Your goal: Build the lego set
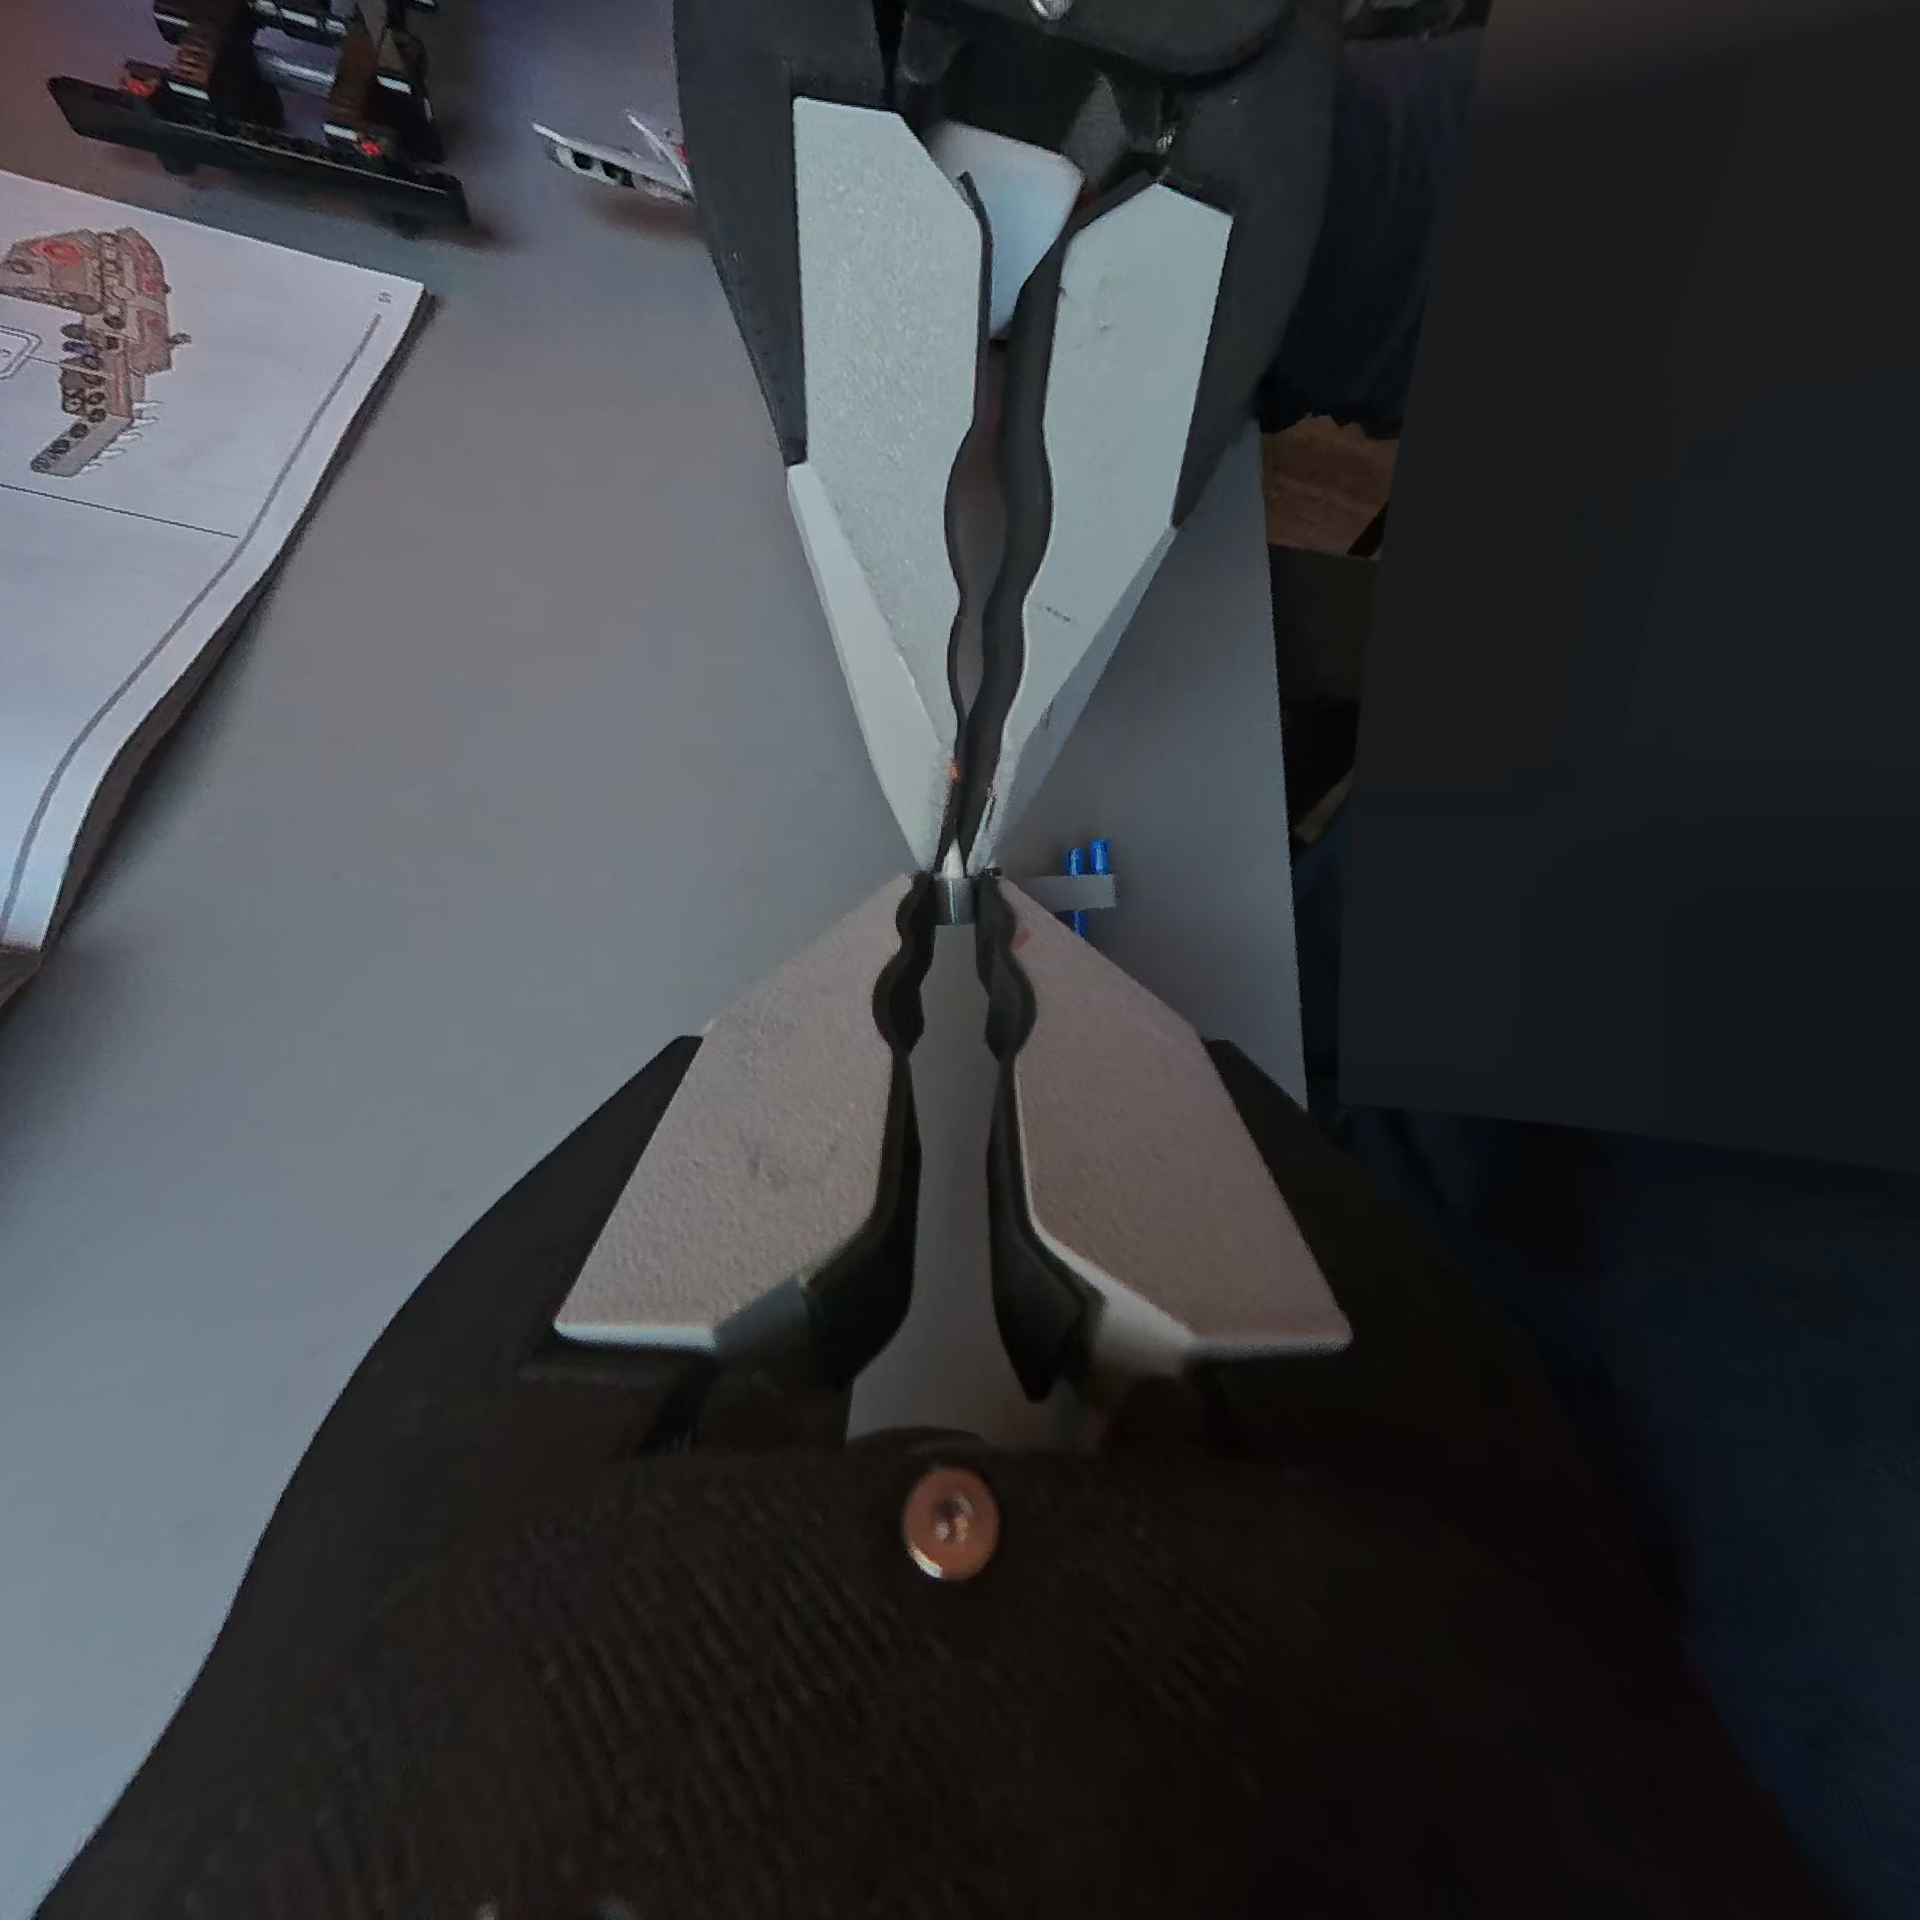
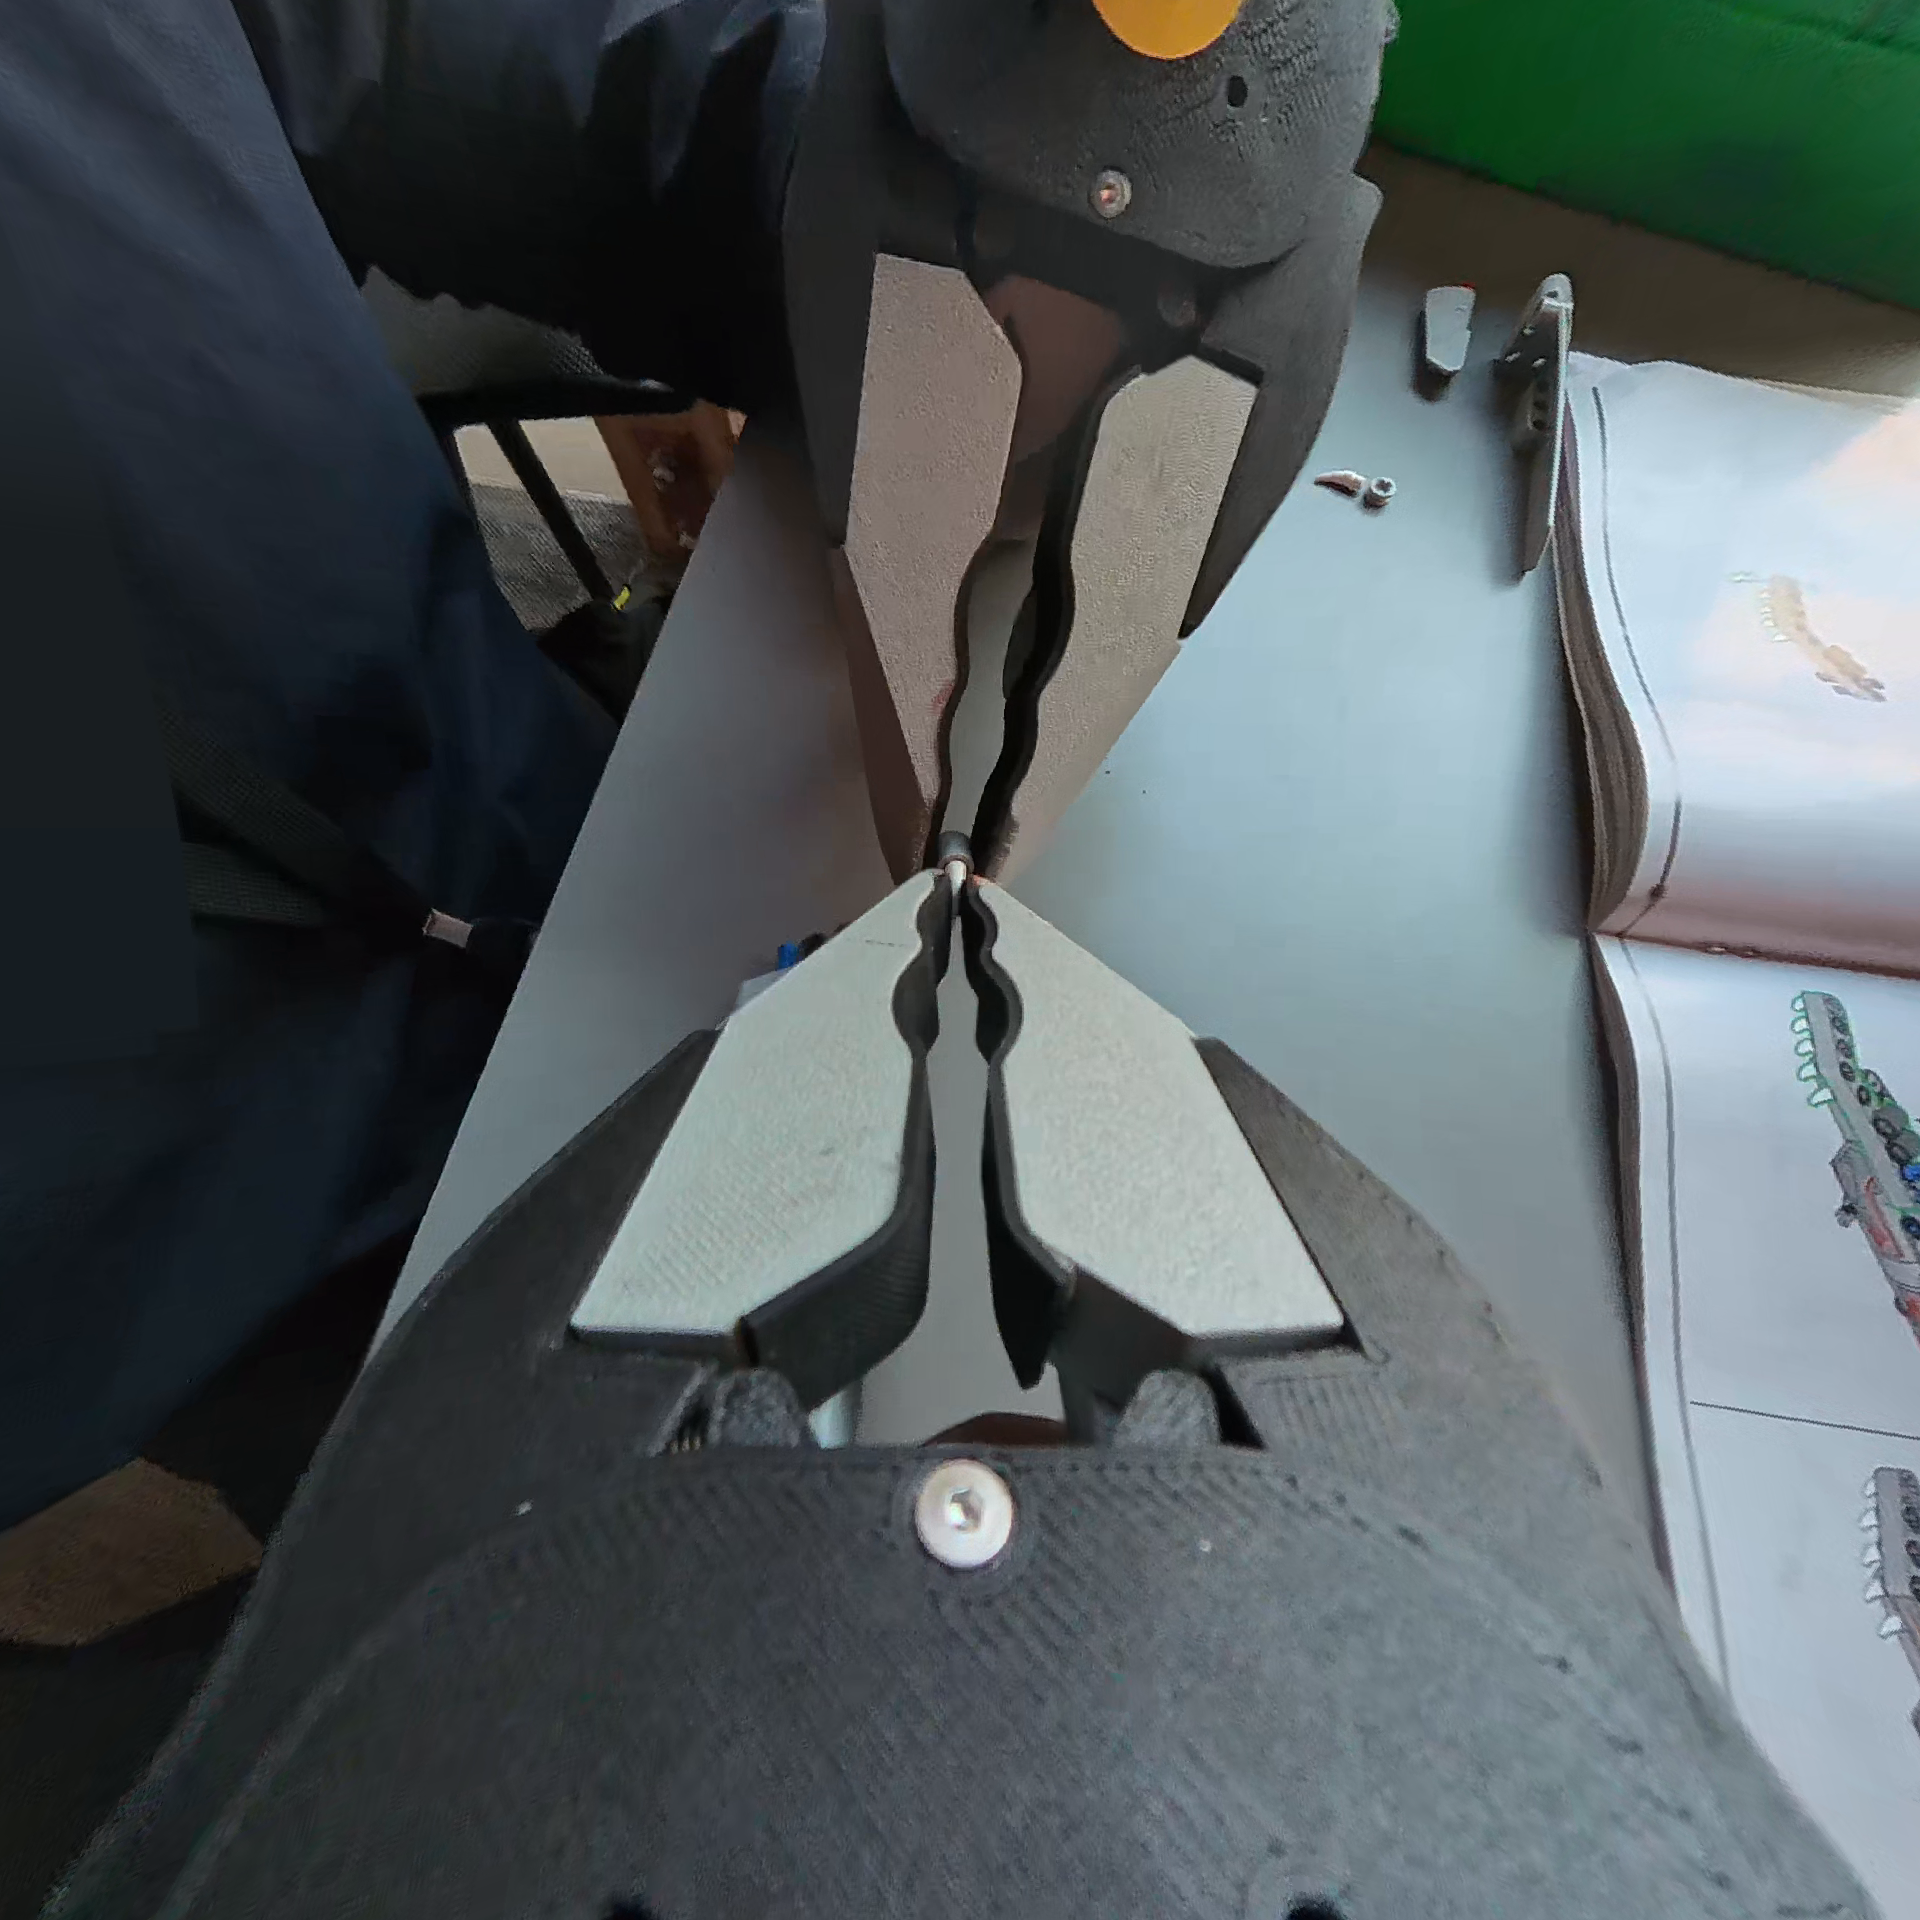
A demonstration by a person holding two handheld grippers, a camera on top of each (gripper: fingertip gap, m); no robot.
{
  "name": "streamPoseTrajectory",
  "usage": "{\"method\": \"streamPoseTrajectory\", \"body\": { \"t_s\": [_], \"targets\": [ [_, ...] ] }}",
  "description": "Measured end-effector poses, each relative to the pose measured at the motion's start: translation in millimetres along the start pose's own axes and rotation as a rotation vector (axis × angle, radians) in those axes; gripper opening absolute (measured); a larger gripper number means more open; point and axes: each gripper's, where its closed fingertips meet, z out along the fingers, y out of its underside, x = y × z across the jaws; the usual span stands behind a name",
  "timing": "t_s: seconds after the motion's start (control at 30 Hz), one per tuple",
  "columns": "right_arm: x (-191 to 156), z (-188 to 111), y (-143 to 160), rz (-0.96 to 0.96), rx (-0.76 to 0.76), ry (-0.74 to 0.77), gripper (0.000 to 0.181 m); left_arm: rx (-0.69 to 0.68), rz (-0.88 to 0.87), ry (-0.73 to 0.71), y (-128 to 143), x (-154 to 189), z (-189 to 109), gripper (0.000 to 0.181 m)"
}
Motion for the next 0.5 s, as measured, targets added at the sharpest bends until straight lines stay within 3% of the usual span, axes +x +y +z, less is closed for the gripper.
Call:
{"method": "streamPoseTrajectory", "body": {
  "t_s": [0.07, 0.13, 0.3, 0.5],
  "targets": [
    [3.2, -4.0, -2.6, 0.041, 0.034, -0.008, 0.0, 0.026, -0.005, -0.007, -3.7, -2.0, -0.8, 0.005],
    [9.1, -12.0, -7.0, 0.066, 0.081, 0.007, 0.015, 0.047, -0.033, 0.006, -6.5, -3.7, -2.5, 0.005],
    [17.3, -39.1, -19.2, 0.166, 0.239, -0.025, 0.007, 0.13, -0.086, 0.043, -15.4, -5.2, -11.5, 0.005],
    [22.1, -29.5, -6.1, 0.214, 0.18, -0.004, 0.008, 0.157, -0.194, 0.054, -17.5, -15.6, -14.1, 0.005]
  ]
}}
